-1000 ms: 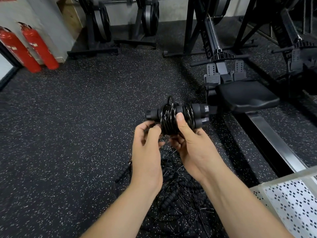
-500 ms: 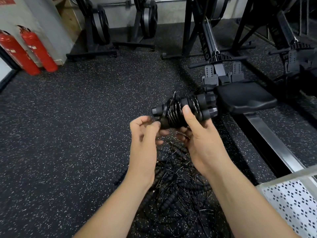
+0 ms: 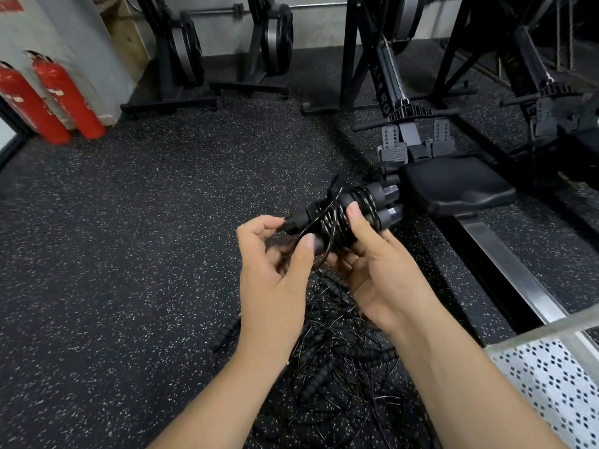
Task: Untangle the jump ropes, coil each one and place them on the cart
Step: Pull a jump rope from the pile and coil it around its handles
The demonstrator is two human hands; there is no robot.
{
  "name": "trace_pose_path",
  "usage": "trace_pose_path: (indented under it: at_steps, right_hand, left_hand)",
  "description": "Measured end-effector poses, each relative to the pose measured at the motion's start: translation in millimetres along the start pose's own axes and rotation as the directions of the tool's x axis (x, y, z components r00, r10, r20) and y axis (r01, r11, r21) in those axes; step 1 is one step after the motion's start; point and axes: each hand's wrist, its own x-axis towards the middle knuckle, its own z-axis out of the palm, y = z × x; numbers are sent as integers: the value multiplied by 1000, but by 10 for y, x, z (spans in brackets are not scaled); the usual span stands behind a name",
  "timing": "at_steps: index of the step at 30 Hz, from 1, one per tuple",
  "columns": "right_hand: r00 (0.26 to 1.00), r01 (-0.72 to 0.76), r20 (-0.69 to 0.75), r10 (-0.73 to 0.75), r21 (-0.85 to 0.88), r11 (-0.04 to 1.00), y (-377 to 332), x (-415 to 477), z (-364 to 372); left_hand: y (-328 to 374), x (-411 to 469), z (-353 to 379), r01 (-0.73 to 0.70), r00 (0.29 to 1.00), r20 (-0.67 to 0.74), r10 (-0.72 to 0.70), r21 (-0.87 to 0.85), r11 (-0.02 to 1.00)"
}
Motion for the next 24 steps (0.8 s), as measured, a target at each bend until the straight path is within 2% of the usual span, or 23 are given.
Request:
trace_pose_path:
  at_steps: [6, 9, 12, 15, 20, 24]
  right_hand:
    - [998, -57, -15, 58, 50, 997, -30, 33, -23]
    - [998, -60, -21, 62, 81, 995, -35, 37, -42]
    - [994, -93, -40, 97, 98, 991, -51, 9, -29]
    - [990, -125, -53, 130, 101, 987, -45, -21, 18]
    - [989, -134, -46, 141, 124, 983, 40, -54, 88]
    - [991, -124, -35, 131, 154, 980, 47, -33, 61]
  left_hand:
    - [27, -60, 34, 27, 999, -23, -27, 18, 999]
    - [25, -84, 48, 27, 999, -26, -28, -38, 999]
    - [10, -82, 32, 7, 998, -55, -11, -81, 997]
    - [-15, -48, -5, -32, 995, -98, 27, -55, 998]
    - [-102, 2, -31, 5, 989, -151, -10, -33, 999]
    - [-80, -22, 17, 44, 991, -125, -56, -93, 995]
